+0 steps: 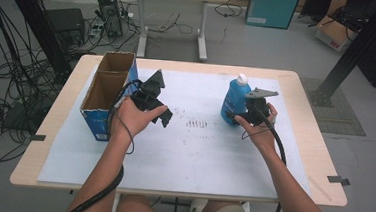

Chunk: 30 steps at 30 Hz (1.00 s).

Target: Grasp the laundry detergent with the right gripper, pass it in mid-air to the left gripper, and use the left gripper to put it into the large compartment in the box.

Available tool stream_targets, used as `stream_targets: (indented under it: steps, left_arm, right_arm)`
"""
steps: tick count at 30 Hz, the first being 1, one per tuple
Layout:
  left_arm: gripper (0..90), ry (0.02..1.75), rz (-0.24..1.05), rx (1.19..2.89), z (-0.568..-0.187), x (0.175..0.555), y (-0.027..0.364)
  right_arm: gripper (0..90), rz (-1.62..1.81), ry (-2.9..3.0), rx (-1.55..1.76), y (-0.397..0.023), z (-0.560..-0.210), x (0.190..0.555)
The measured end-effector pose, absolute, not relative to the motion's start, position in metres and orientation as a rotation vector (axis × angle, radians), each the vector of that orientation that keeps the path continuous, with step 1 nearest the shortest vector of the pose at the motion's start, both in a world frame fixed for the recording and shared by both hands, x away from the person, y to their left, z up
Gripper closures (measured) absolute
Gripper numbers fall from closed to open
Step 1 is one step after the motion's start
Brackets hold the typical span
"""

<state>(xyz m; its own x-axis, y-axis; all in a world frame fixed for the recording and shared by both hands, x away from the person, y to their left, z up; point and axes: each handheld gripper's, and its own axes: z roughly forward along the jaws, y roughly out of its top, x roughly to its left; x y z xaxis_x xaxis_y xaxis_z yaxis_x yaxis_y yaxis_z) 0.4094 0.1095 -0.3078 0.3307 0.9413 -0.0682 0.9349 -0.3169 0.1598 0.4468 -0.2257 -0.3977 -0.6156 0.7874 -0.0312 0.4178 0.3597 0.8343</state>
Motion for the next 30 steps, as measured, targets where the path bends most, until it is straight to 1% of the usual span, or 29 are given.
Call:
stream_targets:
  steps: [30]
  left_arm:
    - [6.5, 1.711, 0.063, 2.421, -0.3049, 0.4090, 0.1063]
  right_arm:
    - [2.0, 1.177, 2.181, 1.045, -0.2267, -0.3957, 0.4446]
